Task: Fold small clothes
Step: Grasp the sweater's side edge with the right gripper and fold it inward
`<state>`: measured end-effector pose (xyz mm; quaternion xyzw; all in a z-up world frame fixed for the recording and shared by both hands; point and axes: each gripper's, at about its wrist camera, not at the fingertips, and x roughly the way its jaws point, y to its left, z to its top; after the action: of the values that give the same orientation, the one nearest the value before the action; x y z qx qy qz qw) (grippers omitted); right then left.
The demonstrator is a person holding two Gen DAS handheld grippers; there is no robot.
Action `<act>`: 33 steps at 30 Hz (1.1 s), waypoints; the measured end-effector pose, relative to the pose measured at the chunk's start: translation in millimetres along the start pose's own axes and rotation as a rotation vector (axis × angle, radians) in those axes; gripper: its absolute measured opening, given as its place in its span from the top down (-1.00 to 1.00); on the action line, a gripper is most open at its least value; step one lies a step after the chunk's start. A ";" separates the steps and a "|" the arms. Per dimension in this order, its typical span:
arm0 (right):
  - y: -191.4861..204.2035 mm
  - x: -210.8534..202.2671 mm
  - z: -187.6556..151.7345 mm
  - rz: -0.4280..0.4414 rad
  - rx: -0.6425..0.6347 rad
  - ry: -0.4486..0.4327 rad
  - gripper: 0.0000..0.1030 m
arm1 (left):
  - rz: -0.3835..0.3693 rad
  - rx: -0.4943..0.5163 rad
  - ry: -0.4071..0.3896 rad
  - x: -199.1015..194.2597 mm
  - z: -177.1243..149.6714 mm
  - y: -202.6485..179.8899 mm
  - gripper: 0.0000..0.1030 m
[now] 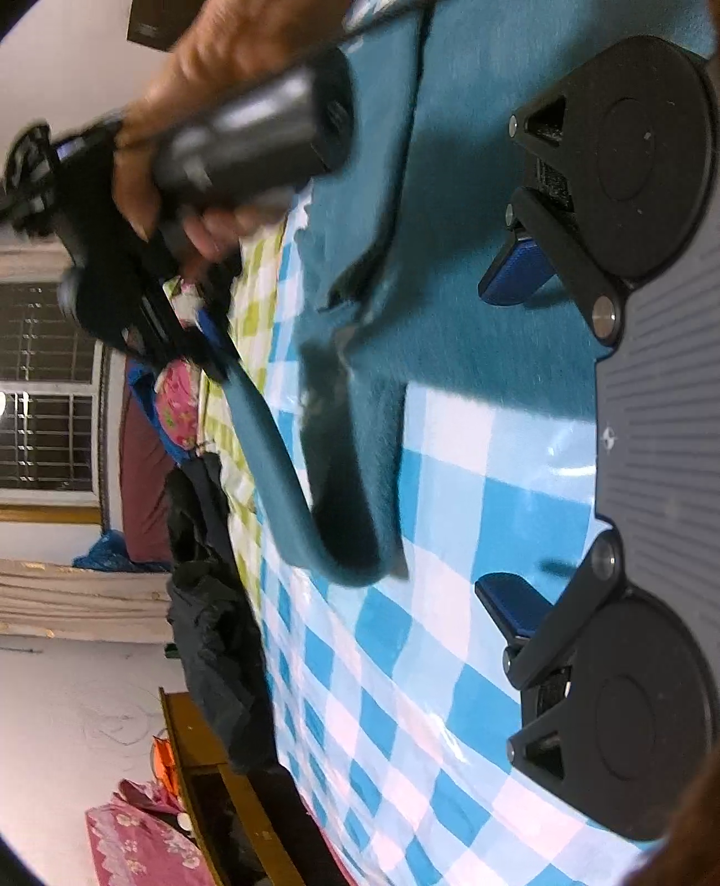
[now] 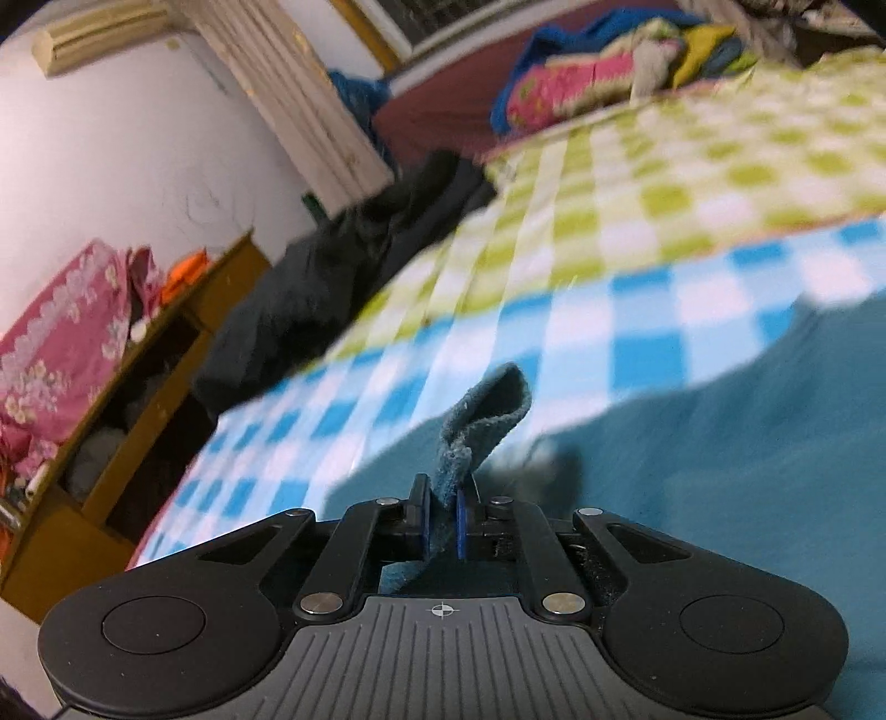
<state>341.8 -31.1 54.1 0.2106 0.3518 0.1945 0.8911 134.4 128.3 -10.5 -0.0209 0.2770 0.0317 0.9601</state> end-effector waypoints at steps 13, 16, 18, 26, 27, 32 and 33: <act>-90.4 -125.3 53.3 -0.061 0.065 -0.197 0.84 | -0.023 0.155 -0.081 -15.4 15.8 -58.0 -1.00; -120.0 -151.3 55.7 -0.099 0.085 -0.225 0.84 | -0.041 0.182 -0.078 -16.3 17.4 -73.5 -1.00; -142.6 -170.7 55.1 -0.128 0.101 -0.251 0.84 | -0.051 0.201 -0.077 -15.7 19.4 -82.5 -1.00; -228.8 -195.8 41.4 -0.248 0.199 -0.261 0.85 | -0.067 0.288 -0.062 -10.1 15.7 -115.9 -1.00; -237.5 -191.5 37.1 -0.271 0.205 -0.247 0.85 | -0.067 0.297 -0.058 -9.0 14.4 -119.9 -1.00; -270.9 -169.0 9.8 -0.307 0.226 -0.146 0.84 | -0.068 0.341 -0.037 -7.2 9.2 -127.0 -1.00; -274.4 -168.0 3.7 -0.313 0.228 -0.136 0.82 | -0.066 0.346 -0.036 -7.7 8.0 -127.2 -1.00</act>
<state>285.2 -344.4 7.6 0.2655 0.3388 -0.0022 0.9026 141.3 1.5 3.3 0.1361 0.2604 -0.0476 0.9547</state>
